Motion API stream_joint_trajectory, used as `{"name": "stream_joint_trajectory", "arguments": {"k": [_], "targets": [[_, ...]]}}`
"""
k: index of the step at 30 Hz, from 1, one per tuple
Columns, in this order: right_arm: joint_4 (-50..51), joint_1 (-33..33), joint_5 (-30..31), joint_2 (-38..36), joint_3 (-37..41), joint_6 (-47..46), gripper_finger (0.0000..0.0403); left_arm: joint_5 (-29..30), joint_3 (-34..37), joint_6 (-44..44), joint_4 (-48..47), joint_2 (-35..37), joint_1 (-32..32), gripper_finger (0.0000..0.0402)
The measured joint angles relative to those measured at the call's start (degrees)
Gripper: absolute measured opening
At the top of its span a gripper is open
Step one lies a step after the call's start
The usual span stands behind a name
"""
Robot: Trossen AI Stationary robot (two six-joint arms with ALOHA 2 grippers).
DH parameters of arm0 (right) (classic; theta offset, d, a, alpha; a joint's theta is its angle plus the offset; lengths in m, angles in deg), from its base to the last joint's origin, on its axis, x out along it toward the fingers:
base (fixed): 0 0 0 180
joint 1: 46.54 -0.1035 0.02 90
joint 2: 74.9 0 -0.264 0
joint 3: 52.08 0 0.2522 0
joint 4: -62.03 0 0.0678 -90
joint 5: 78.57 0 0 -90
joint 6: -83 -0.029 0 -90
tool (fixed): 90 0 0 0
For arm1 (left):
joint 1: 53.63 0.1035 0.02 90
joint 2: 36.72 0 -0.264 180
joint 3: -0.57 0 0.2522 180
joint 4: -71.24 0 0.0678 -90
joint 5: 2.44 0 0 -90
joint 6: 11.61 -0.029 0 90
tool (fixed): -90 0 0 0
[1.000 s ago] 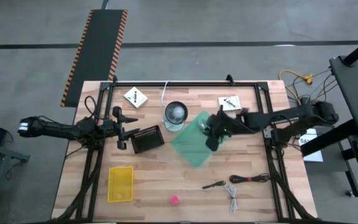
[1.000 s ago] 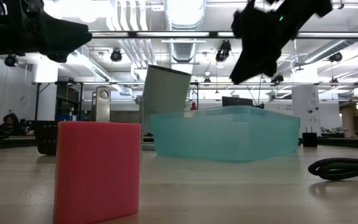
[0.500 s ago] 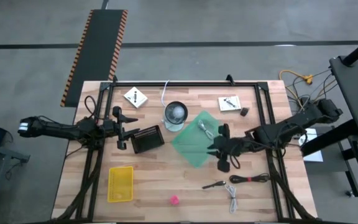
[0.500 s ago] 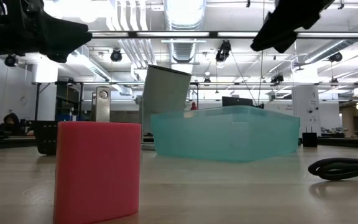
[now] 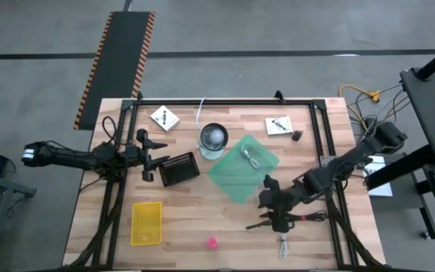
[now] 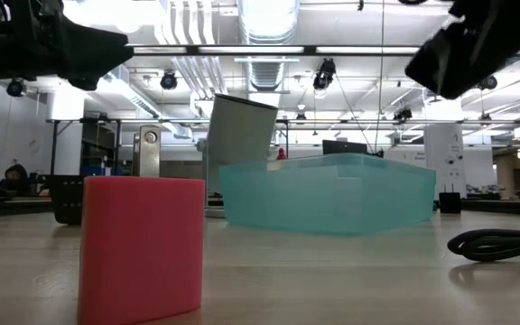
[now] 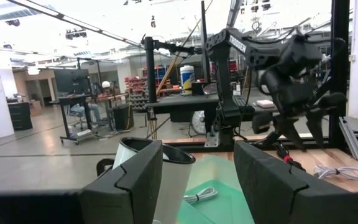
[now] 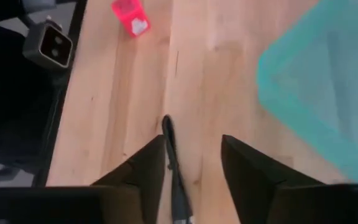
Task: Pick and place items into bin
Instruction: Put the left black charger cable into the green bin
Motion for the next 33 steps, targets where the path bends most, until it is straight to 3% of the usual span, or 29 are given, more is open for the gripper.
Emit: {"name": "stream_joint_trajectory", "arguments": {"k": [8,33], "targets": [[0.2,0.1,0.0,4.6,0.0,-6.7,0.0201,0.0,0.0,0.0,0.1,0.0,0.0,0.0183],[-0.9,-4.2,-1.4,12.4,-0.2,-5.2,0.0203,0.1,0.0,0.0,0.6,0.0,0.0,0.0183]]}}
